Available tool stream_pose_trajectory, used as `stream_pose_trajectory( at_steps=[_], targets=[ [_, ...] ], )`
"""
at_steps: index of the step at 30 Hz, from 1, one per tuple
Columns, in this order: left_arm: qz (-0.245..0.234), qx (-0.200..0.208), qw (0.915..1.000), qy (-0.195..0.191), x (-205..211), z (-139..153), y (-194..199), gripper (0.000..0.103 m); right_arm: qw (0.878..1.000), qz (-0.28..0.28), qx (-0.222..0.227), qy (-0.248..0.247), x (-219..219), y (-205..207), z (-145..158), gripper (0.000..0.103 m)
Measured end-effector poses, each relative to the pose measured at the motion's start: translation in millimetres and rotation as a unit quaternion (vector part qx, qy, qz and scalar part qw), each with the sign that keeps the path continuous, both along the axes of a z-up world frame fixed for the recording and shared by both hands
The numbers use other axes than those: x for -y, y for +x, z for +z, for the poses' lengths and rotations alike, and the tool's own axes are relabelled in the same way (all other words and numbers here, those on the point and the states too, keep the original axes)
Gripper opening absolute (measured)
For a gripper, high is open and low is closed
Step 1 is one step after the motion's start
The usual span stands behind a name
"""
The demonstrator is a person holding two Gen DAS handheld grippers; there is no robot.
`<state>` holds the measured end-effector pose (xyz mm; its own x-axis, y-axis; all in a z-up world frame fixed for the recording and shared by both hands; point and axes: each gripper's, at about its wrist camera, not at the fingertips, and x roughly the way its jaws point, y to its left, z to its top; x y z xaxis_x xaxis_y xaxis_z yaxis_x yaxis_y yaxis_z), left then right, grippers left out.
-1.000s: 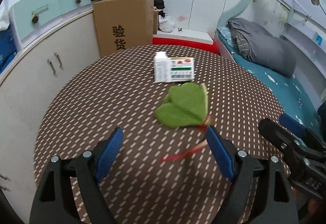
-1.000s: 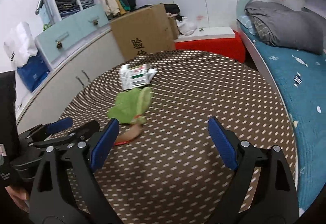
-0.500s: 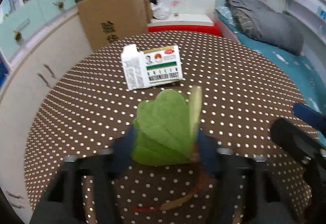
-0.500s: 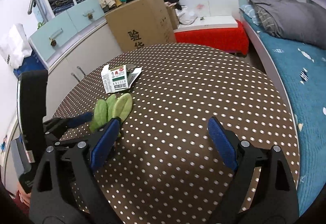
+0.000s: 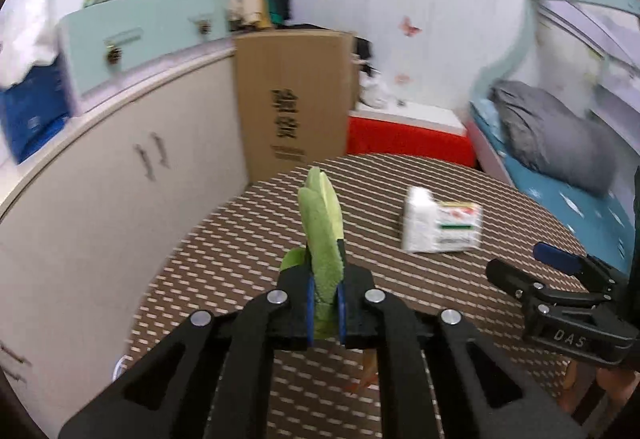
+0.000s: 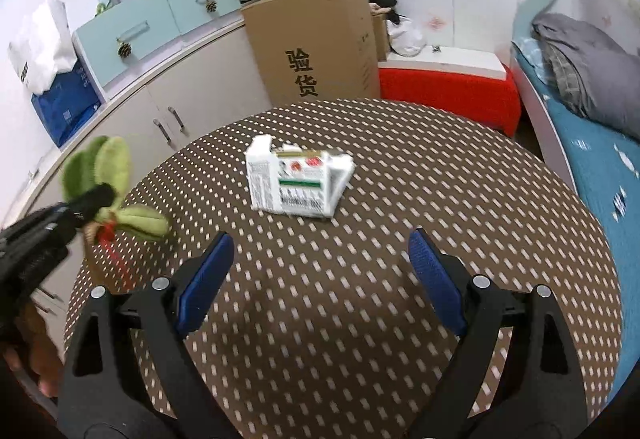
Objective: Collect trash
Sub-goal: 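Grasp the white milk carton box with the right tool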
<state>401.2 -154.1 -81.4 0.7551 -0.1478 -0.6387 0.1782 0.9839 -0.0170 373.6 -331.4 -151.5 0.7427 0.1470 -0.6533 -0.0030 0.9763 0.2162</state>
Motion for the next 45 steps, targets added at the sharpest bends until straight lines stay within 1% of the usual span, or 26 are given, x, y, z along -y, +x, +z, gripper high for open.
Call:
stream_pose_trajectory(
  at_steps=[3, 6, 11, 12, 13, 14, 15, 18, 19, 21, 23, 28, 33, 39, 43, 45],
  targets=[
    [0.023, 0.002, 0.9997, -0.002, -20, -2, 7, 0.008, 1.000, -0.002, 0.000, -0.008, -6, 24, -5, 0.087],
    [0.037, -0.001, 0.9993, 0.001, -32, -5, 16, 0.008, 1.000, -0.009, -0.003, -0.012, -7, 45, -10, 0.087],
    [0.040, -0.006, 0.9992, -0.003, -56, -8, 16, 0.008, 1.000, -0.001, -0.007, -0.001, -9, 70, -14, 0.087],
    [0.041, -0.009, 0.9991, -0.006, -59, -9, 18, 0.008, 1.000, -0.001, -0.006, -0.003, -12, 72, -13, 0.085],
    [0.041, -0.012, 0.9990, -0.009, -62, -10, 16, 0.008, 1.000, 0.003, -0.004, -0.008, -15, 73, -13, 0.068],
    [0.043, -0.017, 0.9989, -0.012, -66, -11, 17, 0.008, 1.000, 0.007, -0.006, -0.017, -20, 74, -13, 0.043],
    [0.044, -0.020, 0.9987, -0.016, -68, -11, 17, 0.008, 0.999, 0.015, -0.011, -0.026, -25, 75, -13, 0.031],
    [0.042, -0.027, 0.9984, -0.026, -78, -12, 14, 0.008, 0.998, 0.039, -0.028, -0.035, -42, 73, -18, 0.018],
    [0.042, -0.027, 0.9984, -0.026, -80, -13, 12, 0.008, 0.998, 0.047, -0.027, -0.041, -48, 70, -17, 0.012],
    [0.043, -0.030, 0.9983, -0.026, -87, -12, 7, 0.008, 0.997, 0.054, -0.020, -0.052, -58, 63, -15, 0.006],
    [0.045, -0.031, 0.9982, -0.027, -94, -11, 2, 0.008, 0.997, 0.064, -0.016, -0.042, -67, 55, -11, 0.005],
    [0.051, -0.033, 0.9977, -0.029, -117, -8, -17, 0.008, 0.997, 0.072, -0.006, -0.042, -84, 35, -1, 0.004],
    [0.063, -0.033, 0.9968, -0.036, -145, -7, -36, 0.008, 0.995, 0.092, 0.003, -0.035, -109, 3, 10, 0.004],
    [0.075, -0.040, 0.9952, -0.047, -177, -12, -61, 0.008, 0.991, 0.137, 0.002, 0.006, -143, -42, 16, 0.004],
    [0.082, -0.046, 0.9941, -0.055, -194, -20, -80, 0.008, 0.990, 0.143, -0.001, 0.002, -165, -65, 13, 0.004],
    [0.083, -0.051, 0.9935, -0.059, -199, -24, -85, 0.008, 0.991, 0.135, 0.000, -0.015, -174, -70, 9, 0.004]
  ],
)
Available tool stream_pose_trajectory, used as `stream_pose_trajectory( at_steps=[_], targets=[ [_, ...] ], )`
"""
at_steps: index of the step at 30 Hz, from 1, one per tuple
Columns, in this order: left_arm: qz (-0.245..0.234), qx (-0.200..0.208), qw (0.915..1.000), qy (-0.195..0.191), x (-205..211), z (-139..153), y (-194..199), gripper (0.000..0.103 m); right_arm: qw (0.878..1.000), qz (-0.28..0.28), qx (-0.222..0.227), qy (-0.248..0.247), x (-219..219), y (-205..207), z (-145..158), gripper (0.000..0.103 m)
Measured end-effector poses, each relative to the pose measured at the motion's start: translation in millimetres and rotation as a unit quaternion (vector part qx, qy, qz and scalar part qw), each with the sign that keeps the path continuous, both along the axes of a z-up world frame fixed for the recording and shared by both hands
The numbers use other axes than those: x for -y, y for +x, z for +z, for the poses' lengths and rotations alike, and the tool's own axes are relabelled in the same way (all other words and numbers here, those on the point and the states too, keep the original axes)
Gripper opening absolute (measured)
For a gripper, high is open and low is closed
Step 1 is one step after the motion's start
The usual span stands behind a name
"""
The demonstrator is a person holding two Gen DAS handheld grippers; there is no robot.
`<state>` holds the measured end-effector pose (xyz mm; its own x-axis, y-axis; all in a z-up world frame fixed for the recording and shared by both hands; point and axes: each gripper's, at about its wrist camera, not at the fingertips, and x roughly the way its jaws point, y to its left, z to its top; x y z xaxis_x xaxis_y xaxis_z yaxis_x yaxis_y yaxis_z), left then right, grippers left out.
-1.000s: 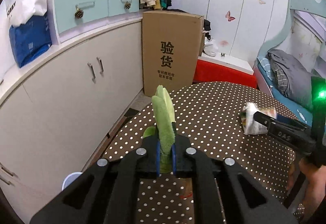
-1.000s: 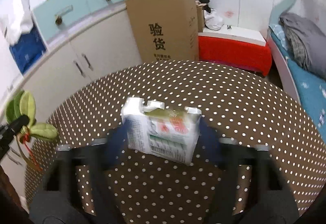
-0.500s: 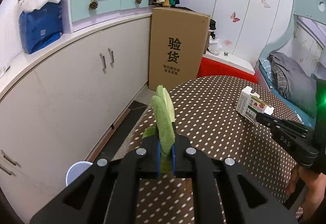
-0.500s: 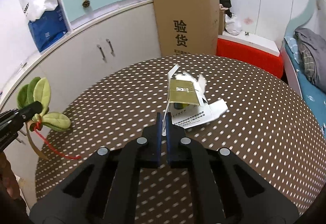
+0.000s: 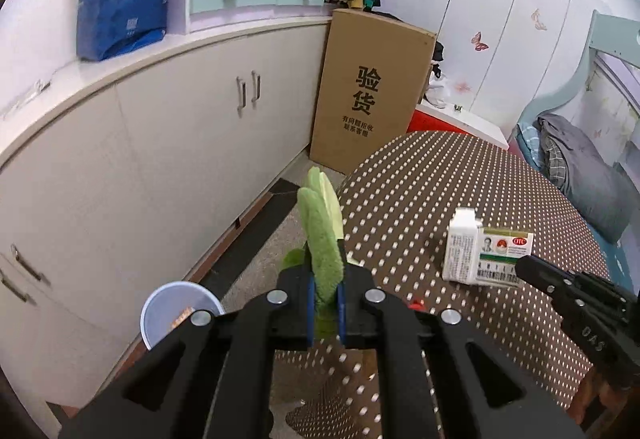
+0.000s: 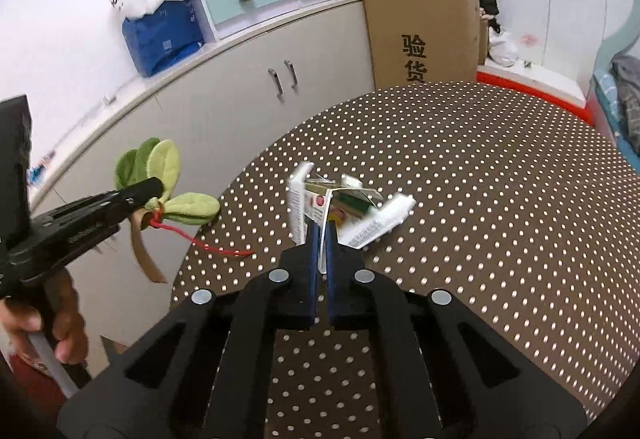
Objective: Collect trash
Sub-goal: 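Carry the green toy and white carton over the wastebasket with both tools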
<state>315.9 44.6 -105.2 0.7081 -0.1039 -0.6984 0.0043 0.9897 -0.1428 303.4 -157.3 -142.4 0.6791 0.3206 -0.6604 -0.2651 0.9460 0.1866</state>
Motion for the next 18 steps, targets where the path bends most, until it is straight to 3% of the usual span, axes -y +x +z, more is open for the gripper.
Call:
stream_pose_trajectory(
  at_steps=[6, 7, 8, 9, 12, 15, 18],
  targets=[
    [-0.001, -0.009, 1.0000, -0.002, -10, -9, -12, 0.008, 1.000, -0.022, -0.011, 0.004, -5, 12, -23, 0.010],
    [-0.001, -0.009, 1.0000, -0.001, -11, -10, -12, 0.008, 1.000, -0.024, -0.011, 0.005, -4, 12, -24, 0.022],
    [-0.001, -0.010, 1.0000, -0.002, -12, -11, -12, 0.008, 1.000, -0.025, -0.013, 0.010, -4, 14, -26, 0.043],
    [0.000, -0.011, 0.9999, -0.002, -13, -12, -12, 0.008, 1.000, -0.024, -0.010, 0.015, -4, 15, -25, 0.052],
    [0.001, -0.015, 0.9999, -0.004, -15, -16, -9, 0.008, 0.999, -0.035, 0.003, -0.006, -10, 17, -22, 0.054],
    [0.000, -0.016, 0.9999, -0.004, -15, -18, -4, 0.008, 1.000, -0.021, -0.013, 0.012, -12, 27, -26, 0.054],
    [0.001, -0.017, 0.9999, -0.004, -16, -19, 0, 0.008, 1.000, -0.010, -0.016, 0.018, -19, 36, -27, 0.046]
  ],
)
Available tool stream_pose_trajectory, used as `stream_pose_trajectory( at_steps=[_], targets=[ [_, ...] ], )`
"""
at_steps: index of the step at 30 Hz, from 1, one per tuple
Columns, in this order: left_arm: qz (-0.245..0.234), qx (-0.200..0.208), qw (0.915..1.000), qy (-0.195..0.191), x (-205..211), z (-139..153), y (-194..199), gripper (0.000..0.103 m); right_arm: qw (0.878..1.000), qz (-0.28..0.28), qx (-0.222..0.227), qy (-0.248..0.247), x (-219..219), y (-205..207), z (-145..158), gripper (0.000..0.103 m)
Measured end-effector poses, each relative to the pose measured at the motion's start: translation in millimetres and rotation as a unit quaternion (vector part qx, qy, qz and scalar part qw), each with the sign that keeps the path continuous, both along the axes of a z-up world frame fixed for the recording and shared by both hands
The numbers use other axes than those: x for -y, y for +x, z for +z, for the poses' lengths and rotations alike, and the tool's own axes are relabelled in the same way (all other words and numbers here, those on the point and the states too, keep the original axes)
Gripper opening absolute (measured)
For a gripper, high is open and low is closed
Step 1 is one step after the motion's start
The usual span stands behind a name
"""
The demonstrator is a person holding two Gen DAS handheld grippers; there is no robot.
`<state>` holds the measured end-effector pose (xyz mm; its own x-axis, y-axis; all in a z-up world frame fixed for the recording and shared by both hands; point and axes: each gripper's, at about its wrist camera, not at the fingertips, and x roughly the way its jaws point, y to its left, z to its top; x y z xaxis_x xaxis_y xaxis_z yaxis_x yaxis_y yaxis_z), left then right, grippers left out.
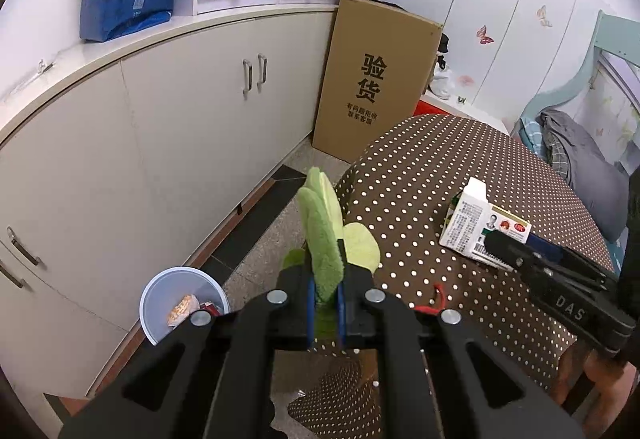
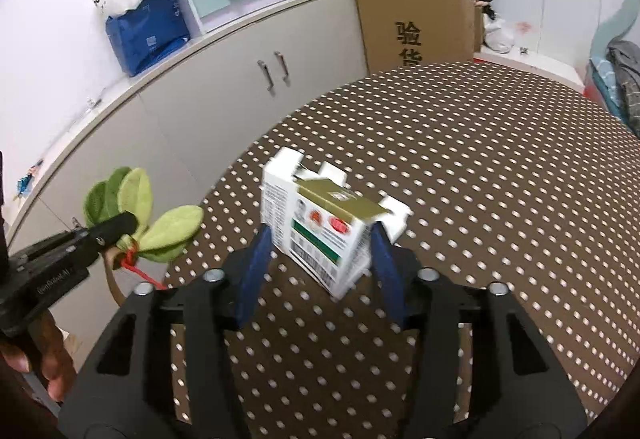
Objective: Collect trash
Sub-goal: 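Carry the green toy and white carton over the wastebasket with both tools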
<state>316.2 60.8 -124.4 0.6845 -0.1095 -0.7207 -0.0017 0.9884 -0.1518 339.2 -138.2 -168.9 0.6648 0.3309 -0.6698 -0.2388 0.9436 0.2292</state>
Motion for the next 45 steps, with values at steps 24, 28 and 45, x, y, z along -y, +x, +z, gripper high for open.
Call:
stream_pose_trajectory(
  at_steps=[24, 28, 45],
  targets=[
    [0.104, -0.014, 0.9942, -0.023, -144, -24, -16, 0.008, 0.984, 0.175, 0.004, 0.027, -204, -17, 12, 0.002],
    [0.134, -0.028, 0.9904, -0.021, -183, -39, -14, 0.008, 0.979, 0.200, -0.003, 0.033, -242, -10, -1, 0.002],
    [0.193, -0.109, 0.9750, -0.011, -266, -122, 12, 0.008, 0.975, 0.190, -0.114, 0.030, -318, 46, -116, 0.058]
  ],
)
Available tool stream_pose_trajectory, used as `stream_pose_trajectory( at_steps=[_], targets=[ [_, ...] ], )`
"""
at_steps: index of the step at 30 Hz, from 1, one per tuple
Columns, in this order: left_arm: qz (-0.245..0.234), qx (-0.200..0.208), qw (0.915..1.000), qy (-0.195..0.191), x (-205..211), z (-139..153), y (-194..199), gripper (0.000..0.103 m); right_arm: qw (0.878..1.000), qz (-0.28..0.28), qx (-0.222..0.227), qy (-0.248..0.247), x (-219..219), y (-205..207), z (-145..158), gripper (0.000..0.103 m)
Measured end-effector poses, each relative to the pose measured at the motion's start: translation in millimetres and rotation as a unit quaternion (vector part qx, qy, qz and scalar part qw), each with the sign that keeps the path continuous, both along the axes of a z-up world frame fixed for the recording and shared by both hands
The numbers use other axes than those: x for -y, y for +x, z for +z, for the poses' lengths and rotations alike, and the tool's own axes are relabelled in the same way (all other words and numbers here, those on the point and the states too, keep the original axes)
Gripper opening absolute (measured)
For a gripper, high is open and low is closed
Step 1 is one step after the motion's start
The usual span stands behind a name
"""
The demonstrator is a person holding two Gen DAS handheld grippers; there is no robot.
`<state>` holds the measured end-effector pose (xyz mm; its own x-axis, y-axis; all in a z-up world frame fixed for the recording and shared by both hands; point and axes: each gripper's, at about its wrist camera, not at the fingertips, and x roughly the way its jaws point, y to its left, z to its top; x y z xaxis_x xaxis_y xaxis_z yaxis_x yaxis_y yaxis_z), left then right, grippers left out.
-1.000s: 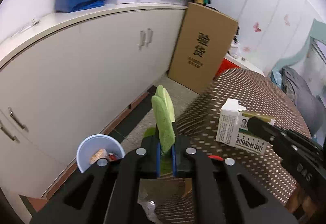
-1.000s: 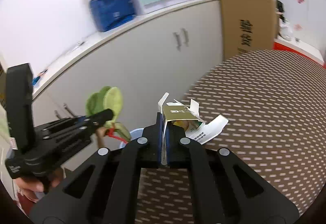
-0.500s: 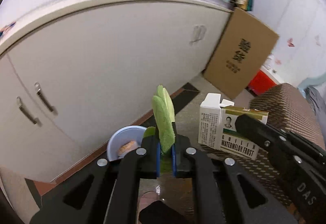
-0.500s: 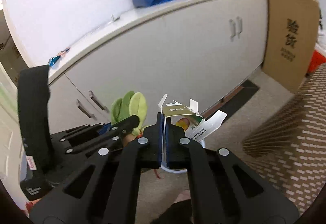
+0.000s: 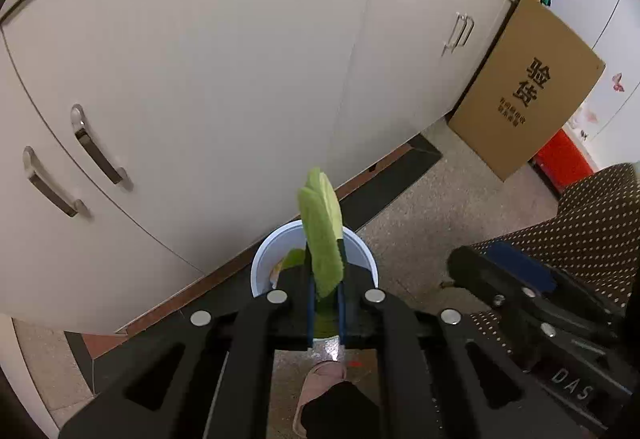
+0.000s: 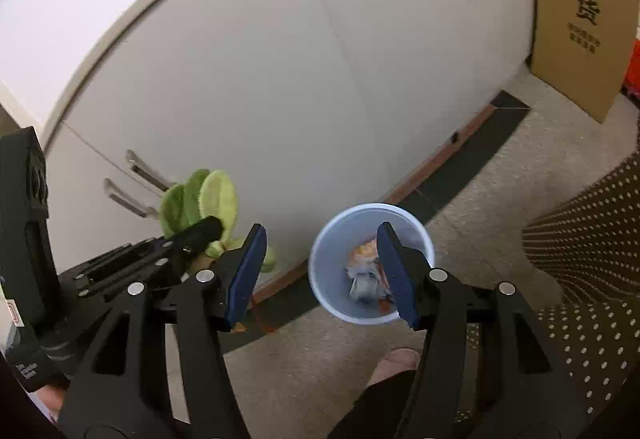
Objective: Collect trash
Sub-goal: 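Carry the green toy and white carton over the wastebasket with both tools, then open both tools above the wastebasket to drop the items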
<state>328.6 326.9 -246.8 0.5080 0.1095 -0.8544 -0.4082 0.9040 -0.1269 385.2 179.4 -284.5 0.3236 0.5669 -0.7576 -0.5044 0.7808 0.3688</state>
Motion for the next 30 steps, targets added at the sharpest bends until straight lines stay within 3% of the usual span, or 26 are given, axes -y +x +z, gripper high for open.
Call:
stream_pose_trajectory(
  at_steps=[6, 17, 19, 20, 21, 23, 30],
  targets=[
    [-0.010, -0.008, 0.9999, -0.005, 3, -10, 7, 0.008, 0.998, -0.020, 0.036, -0.042, 5, -3, 0, 0.064],
    [-0.019, 0.002, 0.9998, 0.004, 13, 2, 22, 0.009, 0.992, -0.065, 0.084, -0.069, 20, -13, 18, 0.071],
    [-0.021, 0.002, 0.9998, 0.007, 14, 5, 25, 0.013, 0.990, -0.080, 0.093, -0.068, 26, -13, 22, 0.071],
    [-0.024, 0.004, 0.9997, 0.009, 15, 6, 26, 0.022, 0.990, -0.083, 0.095, -0.065, 28, -14, 24, 0.071],
    [-0.026, 0.003, 0.9995, 0.015, 17, 7, 27, 0.045, 0.990, -0.088, 0.095, -0.062, 31, -14, 26, 0.072],
    [-0.022, 0.006, 0.9986, 0.048, 21, 12, 27, 0.066, 0.989, -0.096, 0.098, -0.061, 36, -16, 31, 0.072],
    [-0.037, 0.012, 0.9978, 0.053, 36, 29, 15, 0.066, 0.987, -0.108, 0.107, -0.059, 51, -30, 52, 0.074]
  ],
)
